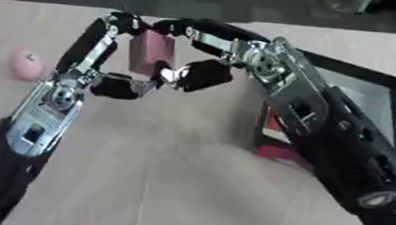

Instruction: Pick up the objects with one hand, pass them to the other hand, and then place them into the box on the other side of the table.

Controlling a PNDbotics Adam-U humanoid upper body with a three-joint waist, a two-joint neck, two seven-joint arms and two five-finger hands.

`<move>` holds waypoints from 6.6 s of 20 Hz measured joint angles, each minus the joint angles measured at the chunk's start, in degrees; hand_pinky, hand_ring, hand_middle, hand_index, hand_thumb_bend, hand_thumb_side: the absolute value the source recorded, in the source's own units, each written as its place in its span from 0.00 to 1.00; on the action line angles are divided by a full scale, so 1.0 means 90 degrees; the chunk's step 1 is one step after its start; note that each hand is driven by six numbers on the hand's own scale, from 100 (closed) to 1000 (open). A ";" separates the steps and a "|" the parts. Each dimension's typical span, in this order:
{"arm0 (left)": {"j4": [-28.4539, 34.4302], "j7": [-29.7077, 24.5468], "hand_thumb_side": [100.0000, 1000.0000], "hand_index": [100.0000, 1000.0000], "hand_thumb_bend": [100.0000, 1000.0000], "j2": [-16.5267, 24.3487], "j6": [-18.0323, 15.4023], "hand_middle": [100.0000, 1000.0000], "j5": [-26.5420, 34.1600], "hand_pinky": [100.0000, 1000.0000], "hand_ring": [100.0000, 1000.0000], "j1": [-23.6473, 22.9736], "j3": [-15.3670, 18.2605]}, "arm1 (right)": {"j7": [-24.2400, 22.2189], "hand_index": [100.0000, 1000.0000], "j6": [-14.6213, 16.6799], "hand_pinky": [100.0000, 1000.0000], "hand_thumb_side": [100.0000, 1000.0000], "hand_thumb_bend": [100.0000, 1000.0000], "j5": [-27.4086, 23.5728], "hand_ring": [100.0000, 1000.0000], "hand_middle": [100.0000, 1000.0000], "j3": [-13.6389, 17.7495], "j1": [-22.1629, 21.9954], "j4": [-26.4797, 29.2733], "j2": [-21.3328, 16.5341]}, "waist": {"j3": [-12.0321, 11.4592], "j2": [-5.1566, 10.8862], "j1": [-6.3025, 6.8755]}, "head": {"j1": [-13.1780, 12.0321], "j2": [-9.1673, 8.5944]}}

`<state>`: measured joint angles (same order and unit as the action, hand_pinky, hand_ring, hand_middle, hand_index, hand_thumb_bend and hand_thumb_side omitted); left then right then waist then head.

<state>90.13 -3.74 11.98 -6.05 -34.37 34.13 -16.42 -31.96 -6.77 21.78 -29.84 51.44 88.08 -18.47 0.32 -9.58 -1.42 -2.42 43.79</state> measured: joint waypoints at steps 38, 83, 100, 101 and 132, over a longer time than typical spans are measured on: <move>-0.0235 0.0413 0.00 0.49 0.00 -0.0096 -0.0219 0.43 0.0510 0.68 0.55 0.0050 0.0040 | -0.0183 1.00 -0.0213 1.00 0.51 0.00 0.0357 1.00 0.85 -0.0072 0.0001 0.0361 -0.0130 | 0.0078 0.0000 0.0000 | -0.0079 0.0000; -0.0271 0.0111 0.00 0.56 0.04 -0.0049 -0.0682 0.40 0.0904 0.66 0.49 0.0049 0.0071 | 0.0666 0.71 -0.0233 0.95 0.23 0.00 -0.0003 0.84 0.37 -0.0114 -0.0065 -0.0038 0.0018 | 0.0082 0.0000 0.0000 | 0.0003 -0.0005; -0.0274 -0.0142 0.13 0.78 0.71 -0.0053 -0.0476 0.58 0.0547 0.73 0.63 0.0064 0.0059 | 0.1076 0.65 -0.0764 0.92 0.12 0.00 -0.0465 0.77 0.30 -0.0069 -0.0064 -0.0008 0.0027 | 0.0092 0.0000 0.0000 | 0.0008 -0.0001; -0.0267 -0.0152 0.16 0.79 0.77 -0.0053 -0.0465 0.58 0.0485 0.73 0.64 0.0065 0.0057 | 0.1080 0.65 -0.0794 0.92 0.13 0.00 -0.0492 0.77 0.29 -0.0069 -0.0064 0.0009 0.0022 | 0.0093 0.0000 0.0000 | 0.0008 -0.0001; -0.0390 0.1046 0.24 0.80 0.82 0.0017 0.0612 0.57 -0.0163 0.72 0.63 -0.0087 0.0175 | 0.1176 0.66 -0.1461 0.92 0.15 0.00 -0.1277 0.77 0.29 0.0428 -0.0353 0.1272 -0.0721 | 0.0277 0.0059 0.0000 | -0.0045 -0.0001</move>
<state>86.62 5.67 12.13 -0.54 -35.84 33.35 -14.85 -21.38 -19.92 10.28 -25.99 48.26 99.53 -24.95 2.82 -9.05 -1.42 -2.83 43.79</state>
